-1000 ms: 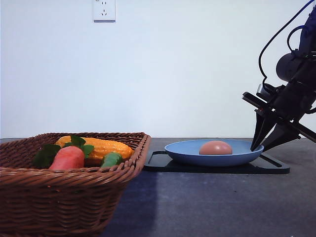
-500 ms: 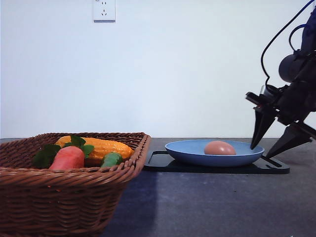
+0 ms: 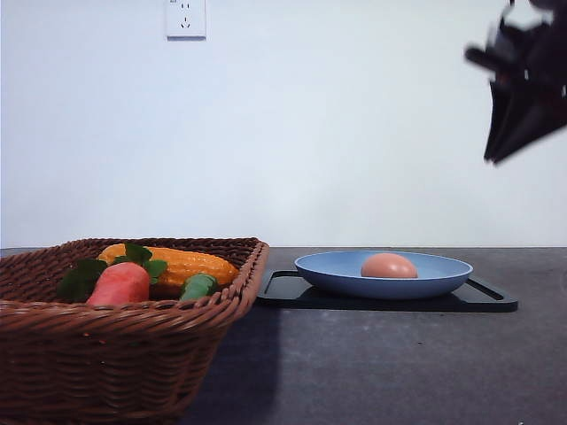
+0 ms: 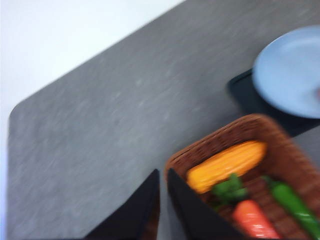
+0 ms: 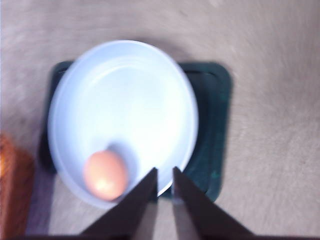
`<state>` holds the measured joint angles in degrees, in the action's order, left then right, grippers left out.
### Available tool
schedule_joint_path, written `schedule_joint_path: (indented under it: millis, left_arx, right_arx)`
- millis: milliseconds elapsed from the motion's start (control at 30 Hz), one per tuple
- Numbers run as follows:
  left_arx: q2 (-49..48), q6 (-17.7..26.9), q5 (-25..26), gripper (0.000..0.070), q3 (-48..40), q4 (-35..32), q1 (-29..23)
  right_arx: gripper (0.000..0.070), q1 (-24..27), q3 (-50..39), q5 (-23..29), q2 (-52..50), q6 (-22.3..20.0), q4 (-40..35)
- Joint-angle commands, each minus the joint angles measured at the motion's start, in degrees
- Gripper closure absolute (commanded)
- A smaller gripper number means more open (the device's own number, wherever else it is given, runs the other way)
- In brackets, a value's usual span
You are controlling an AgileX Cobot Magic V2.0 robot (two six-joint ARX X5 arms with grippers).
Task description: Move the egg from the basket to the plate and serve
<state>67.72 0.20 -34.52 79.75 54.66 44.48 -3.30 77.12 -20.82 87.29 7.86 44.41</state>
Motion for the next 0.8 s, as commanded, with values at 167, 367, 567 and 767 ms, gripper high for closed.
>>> schedule_joint_path:
  millis: [167,367,567,767]
  left_arx:
    - [1.1,0.8,8.5,0.0700,-4.3,-5.2,-11.0]
    - [-3.4,-0.2,16.1,0.0700,-14.5,-13.6,-17.6]
    - [-12.2,-3.7,18.6,0.0700,-27.7,-25.0,-18.4]
    - [-22.1,-6.4,24.7,0.0700,-40.9,-36.8,-17.6]
  right_arx:
    - [0.0700,-9.7,-1.0,7.8,-9.2,-3.9,0.9]
    - [0.0700,-19.5,-8.4,16.9,-17.0,-4.1,-5.0]
    - [0.0700,-26.4,-23.9,24.3,-26.2,-4.0,-18.6]
    - [0.0700,-30.1,-41.4,30.7,-33.4,-2.3,-35.6]
